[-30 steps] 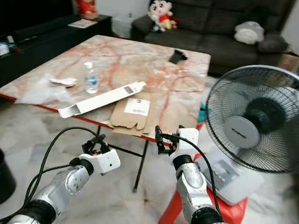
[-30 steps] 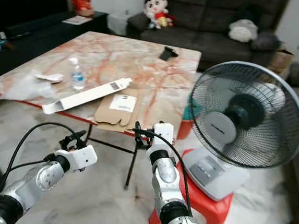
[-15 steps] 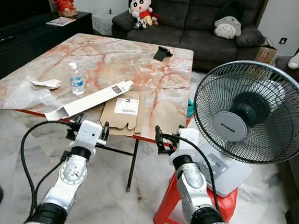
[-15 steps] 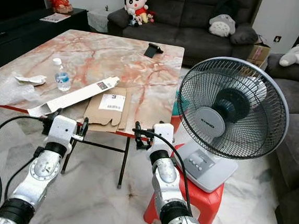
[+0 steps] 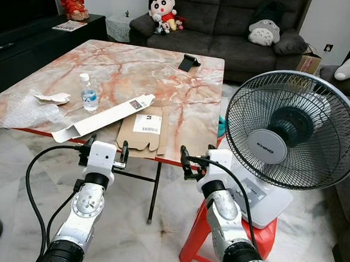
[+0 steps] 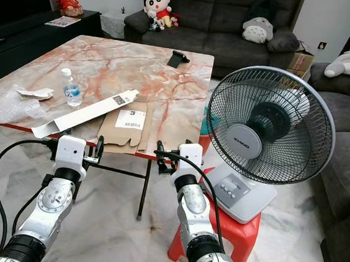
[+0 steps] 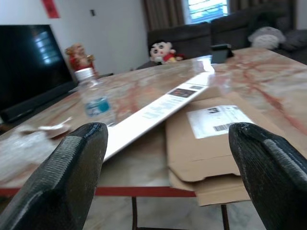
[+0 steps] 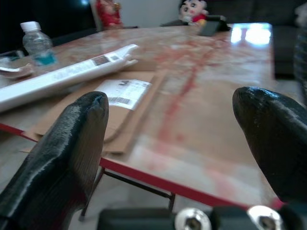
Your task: Picking trash to rubbish bin
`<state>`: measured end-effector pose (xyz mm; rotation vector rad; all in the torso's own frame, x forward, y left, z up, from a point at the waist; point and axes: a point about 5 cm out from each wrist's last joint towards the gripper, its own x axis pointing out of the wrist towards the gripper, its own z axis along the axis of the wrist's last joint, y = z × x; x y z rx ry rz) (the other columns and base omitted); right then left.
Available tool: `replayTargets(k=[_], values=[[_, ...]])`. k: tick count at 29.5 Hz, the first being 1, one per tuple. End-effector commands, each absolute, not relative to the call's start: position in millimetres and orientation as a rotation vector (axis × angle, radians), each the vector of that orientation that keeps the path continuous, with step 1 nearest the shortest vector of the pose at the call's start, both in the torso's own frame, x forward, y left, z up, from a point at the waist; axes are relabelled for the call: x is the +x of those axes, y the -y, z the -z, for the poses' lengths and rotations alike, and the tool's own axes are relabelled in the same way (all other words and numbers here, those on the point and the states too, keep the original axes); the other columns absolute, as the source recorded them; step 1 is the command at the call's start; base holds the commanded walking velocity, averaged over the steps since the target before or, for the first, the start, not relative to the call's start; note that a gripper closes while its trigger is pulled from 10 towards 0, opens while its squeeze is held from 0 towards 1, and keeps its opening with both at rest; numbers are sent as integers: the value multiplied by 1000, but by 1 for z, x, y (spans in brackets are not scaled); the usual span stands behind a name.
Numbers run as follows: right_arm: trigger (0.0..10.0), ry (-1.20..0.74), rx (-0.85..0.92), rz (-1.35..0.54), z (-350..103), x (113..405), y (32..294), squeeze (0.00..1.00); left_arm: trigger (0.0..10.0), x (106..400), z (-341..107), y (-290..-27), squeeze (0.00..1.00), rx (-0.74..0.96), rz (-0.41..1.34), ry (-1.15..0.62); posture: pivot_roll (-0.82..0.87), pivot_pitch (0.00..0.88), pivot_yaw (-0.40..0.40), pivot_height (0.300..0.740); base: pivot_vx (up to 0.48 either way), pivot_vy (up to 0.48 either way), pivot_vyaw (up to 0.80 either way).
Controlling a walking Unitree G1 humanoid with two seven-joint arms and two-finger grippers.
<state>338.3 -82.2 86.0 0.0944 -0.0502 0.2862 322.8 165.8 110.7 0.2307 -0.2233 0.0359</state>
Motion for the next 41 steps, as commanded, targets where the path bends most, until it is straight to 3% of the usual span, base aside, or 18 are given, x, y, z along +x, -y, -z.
replayTargets(k=[1, 41], values=[[10000, 83, 97, -307, -95, 341, 75, 0, 10000, 325, -117, -169, 0, 215, -51, 239, 6, 0, -9, 740, 304, 0, 0], [10000, 73, 69, -321, -93, 341, 76, 0, 10000, 325, -120, -164, 0, 245, -17, 253, 7, 0, -12, 740, 342, 0, 41]])
